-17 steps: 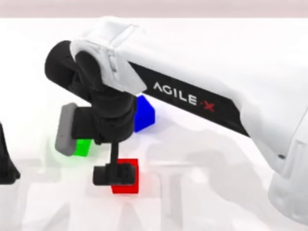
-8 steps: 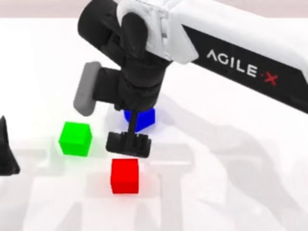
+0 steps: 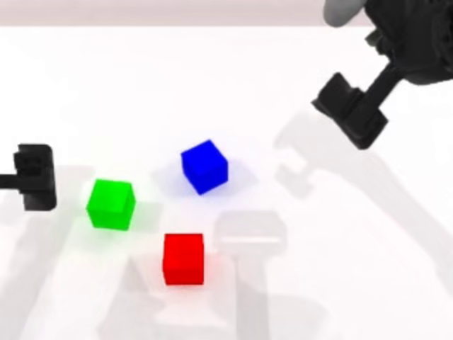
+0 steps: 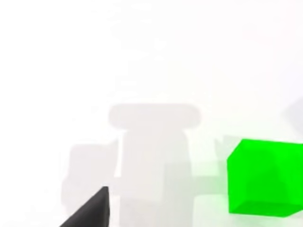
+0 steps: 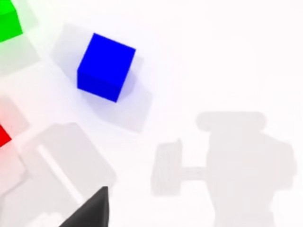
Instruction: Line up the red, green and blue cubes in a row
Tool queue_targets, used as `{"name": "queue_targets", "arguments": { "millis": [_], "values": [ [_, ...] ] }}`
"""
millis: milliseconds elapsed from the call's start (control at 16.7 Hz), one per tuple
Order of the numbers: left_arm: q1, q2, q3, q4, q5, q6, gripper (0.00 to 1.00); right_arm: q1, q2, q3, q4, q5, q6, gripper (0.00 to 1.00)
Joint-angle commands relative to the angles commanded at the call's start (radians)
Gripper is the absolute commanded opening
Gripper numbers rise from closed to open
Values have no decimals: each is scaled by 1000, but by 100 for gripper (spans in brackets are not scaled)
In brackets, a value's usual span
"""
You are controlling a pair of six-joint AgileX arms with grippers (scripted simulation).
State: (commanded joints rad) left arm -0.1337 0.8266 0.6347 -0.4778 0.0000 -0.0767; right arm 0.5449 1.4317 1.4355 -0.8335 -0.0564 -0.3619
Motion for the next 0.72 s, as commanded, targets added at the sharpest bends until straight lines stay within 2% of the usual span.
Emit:
{"name": "queue_targets", "arguments": {
  "millis": [360, 720],
  "values": [
    [-83, 531, 377, -305, -1, -45, 100, -261, -676, -675, 367, 2, 171, 100],
    [-146, 925, 681, -530, 0, -83, 100, -449, -1182, -1201, 672, 31, 298, 100]
  ]
}}
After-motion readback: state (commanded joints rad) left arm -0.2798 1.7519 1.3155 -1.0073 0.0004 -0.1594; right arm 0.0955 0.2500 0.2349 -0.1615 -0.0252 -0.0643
